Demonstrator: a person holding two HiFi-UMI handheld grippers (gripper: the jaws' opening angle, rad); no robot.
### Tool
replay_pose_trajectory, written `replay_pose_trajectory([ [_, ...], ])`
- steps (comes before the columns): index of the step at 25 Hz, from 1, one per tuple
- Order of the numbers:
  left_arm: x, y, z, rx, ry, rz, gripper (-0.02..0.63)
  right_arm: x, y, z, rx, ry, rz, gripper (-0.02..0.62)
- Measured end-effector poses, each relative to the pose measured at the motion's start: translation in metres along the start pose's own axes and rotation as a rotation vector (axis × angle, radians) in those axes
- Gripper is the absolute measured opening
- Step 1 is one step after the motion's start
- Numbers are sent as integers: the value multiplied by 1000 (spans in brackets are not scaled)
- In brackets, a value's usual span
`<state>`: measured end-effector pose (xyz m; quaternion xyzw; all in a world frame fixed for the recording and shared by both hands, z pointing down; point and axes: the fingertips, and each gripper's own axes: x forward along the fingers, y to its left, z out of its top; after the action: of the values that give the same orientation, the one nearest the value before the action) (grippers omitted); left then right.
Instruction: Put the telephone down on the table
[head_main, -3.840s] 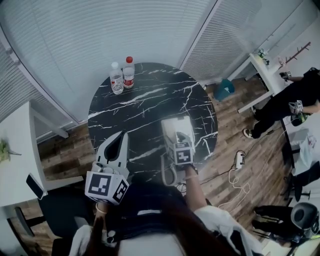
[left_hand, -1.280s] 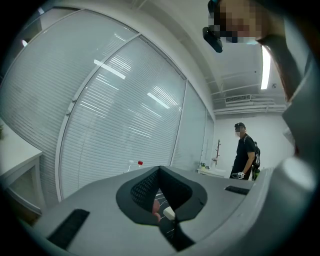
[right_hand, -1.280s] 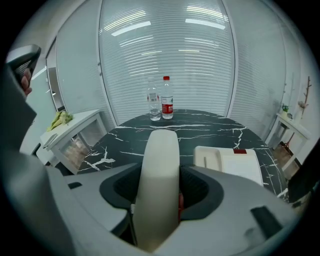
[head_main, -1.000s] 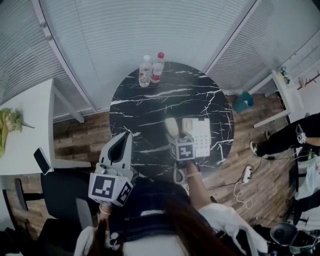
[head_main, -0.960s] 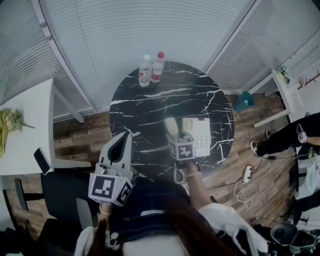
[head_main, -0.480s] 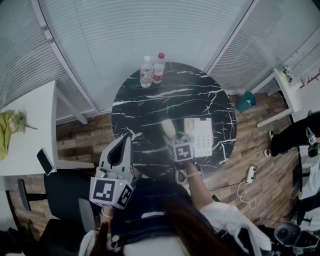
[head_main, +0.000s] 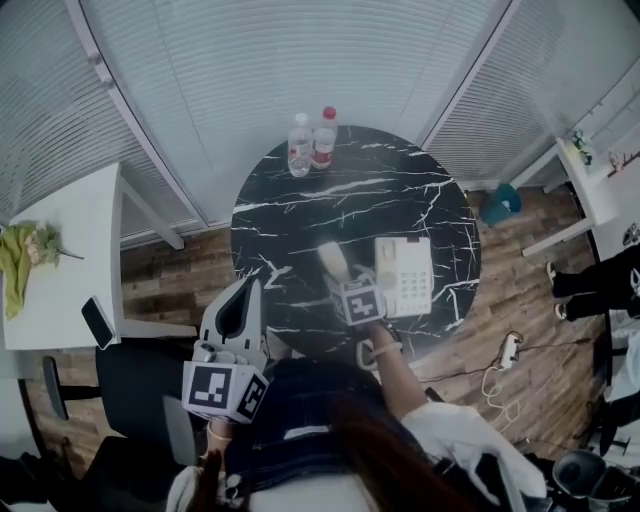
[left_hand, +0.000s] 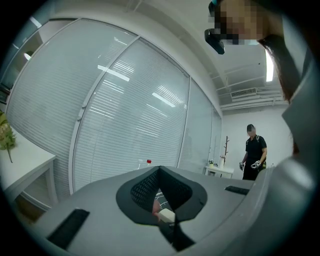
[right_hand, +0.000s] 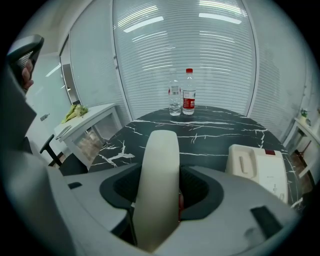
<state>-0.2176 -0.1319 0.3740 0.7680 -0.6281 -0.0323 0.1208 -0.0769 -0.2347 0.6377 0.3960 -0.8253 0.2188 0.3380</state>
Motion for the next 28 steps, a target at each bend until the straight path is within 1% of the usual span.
replay_pose_trajectory([
  [2, -2, 2, 1, 3, 1, 6, 11, 3, 2, -3, -6, 9, 0, 233],
  [5, -4, 5, 2, 9, 2, 14, 11, 4, 12, 4, -7, -2, 25, 233],
  [12, -11, 12, 3, 11, 2, 36, 11, 12, 27, 4, -28, 7, 54, 232],
  [24, -26, 30, 0, 32, 31, 75, 11, 33, 54, 0, -27, 27, 100, 232],
  [28, -30, 33, 0, 37, 32, 97, 11, 39, 59, 1, -46, 33, 108, 233],
])
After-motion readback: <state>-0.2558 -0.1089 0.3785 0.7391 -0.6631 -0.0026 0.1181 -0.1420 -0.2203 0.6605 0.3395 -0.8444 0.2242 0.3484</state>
